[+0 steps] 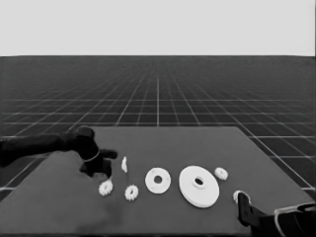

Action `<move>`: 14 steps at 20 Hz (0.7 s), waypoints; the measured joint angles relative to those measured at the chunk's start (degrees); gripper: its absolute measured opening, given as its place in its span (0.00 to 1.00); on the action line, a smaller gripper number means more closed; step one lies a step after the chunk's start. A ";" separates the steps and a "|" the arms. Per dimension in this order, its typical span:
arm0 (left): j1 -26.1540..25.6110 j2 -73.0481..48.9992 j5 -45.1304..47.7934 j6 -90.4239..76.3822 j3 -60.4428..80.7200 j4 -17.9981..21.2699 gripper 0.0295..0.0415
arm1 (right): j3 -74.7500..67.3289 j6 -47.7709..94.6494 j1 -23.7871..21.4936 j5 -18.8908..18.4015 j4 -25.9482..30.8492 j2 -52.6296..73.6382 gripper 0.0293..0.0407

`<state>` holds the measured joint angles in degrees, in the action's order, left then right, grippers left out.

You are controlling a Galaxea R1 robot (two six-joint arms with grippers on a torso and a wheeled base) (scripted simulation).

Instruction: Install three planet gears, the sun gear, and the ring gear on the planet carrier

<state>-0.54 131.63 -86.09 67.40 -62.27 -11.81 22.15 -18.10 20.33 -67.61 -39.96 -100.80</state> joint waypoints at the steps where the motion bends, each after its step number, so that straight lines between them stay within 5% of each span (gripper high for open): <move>1: -0.06 0.26 0.20 0.03 -1.03 0.69 0.75 | 0.00 0.00 0.00 0.00 -0.01 0.00 0.81; 2: -0.10 0.42 0.32 0.02 -1.67 1.10 0.75 | 0.00 0.00 0.00 0.00 -0.01 0.00 0.81; 5: -10.47 2.87 5.23 -2.12 -7.92 -7.59 0.75 | 0.01 0.00 -0.01 0.00 -0.01 0.00 0.81; 12: -12.68 3.89 6.79 -2.99 -10.43 -9.29 0.75 | 0.01 0.00 -0.01 0.00 -0.01 0.00 0.81; 14: -12.71 3.90 6.81 -3.01 -10.47 -9.32 0.15 | 0.01 0.00 -0.01 0.00 -0.01 0.00 0.81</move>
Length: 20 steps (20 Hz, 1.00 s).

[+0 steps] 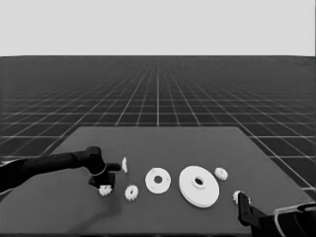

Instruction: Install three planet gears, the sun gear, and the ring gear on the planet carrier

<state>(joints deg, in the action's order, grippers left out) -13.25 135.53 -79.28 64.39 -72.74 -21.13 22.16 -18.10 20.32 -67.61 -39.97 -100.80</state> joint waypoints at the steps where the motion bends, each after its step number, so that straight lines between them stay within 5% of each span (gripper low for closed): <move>1: 0.02 0.00 0.01 0.00 -0.01 -0.01 0.14 | 0.00 0.00 0.00 0.00 0.00 0.00 0.81; 8: 0.02 0.01 0.01 0.00 -0.01 -0.01 0.14 | 0.00 0.00 0.00 0.00 0.00 0.00 0.81; 11: 9.68 -2.95 -5.27 2.69 7.12 8.37 0.14 | 0.00 0.00 0.00 0.00 0.00 0.00 0.81; 18: 12.49 -3.21 -6.31 2.91 7.77 10.95 0.14 | 0.00 0.00 0.00 0.00 0.00 0.00 0.81; 20: 12.56 16.91 -10.23 22.77 5.83 9.89 0.14 | 0.00 0.00 0.00 0.00 0.00 0.00 0.81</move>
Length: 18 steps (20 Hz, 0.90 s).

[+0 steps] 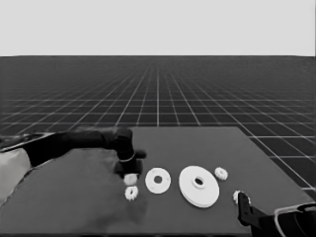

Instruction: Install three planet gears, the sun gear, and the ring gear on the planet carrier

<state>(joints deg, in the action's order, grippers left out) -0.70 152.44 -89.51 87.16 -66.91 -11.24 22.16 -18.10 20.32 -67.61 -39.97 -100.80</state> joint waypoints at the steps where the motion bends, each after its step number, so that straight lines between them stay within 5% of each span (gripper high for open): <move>1: -0.01 6.86 -0.32 1.68 -3.91 0.13 0.14 | 0.00 0.00 0.00 0.00 0.00 0.00 0.81; 8: -0.03 15.70 -0.26 1.33 -12.41 0.32 0.14 | 0.00 0.00 0.00 0.00 0.00 0.00 0.81; 11: -8.03 16.58 0.88 -1.72 -16.62 -7.55 0.14 | 0.00 0.00 0.00 0.00 0.00 0.00 0.81; 18: -9.80 16.93 1.51 -2.76 -18.20 -9.36 0.14 | 0.00 0.00 0.00 0.00 0.00 0.00 0.81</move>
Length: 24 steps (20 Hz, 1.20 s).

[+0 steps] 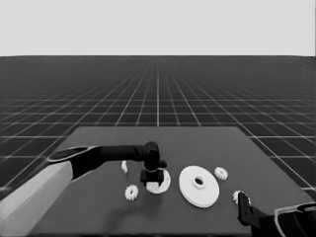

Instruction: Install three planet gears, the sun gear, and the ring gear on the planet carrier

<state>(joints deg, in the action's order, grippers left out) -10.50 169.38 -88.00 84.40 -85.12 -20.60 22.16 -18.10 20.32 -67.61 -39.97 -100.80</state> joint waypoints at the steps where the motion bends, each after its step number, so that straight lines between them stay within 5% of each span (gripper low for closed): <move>1: -0.01 0.00 0.01 -0.01 -0.01 -0.02 0.41 | 0.00 0.00 0.00 0.00 0.00 0.00 0.81; 2: -0.02 0.01 0.02 -0.02 -0.02 -0.03 0.64 | 0.00 0.00 0.00 0.00 0.00 0.00 0.81; 4: -0.03 0.01 0.02 -0.02 -0.03 -0.04 0.74 | 0.00 0.00 0.00 0.00 0.00 0.00 0.81; 10: -0.03 0.01 0.02 -0.02 -0.04 -0.05 0.75 | 0.00 0.00 0.00 0.00 0.00 0.00 0.81; 12: 6.06 -0.91 -1.60 3.12 4.39 6.00 0.75 | 0.00 0.00 0.00 0.00 0.00 0.00 0.81; 15: 9.08 -1.03 -1.76 3.94 5.40 8.91 0.75 | 0.00 0.00 0.00 0.00 0.00 0.00 0.81; 20: 9.72 -1.04 -1.76 4.04 5.53 9.62 0.75 | 0.00 0.00 0.00 0.00 0.00 0.00 0.81; 24: 9.19 -16.41 -1.57 3.17 19.94 9.08 0.75 | 0.00 0.00 0.00 0.00 0.00 0.00 0.81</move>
<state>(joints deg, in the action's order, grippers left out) -1.30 152.96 -89.57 87.57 -65.17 -11.51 22.16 -18.10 20.32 -67.61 -39.97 -100.80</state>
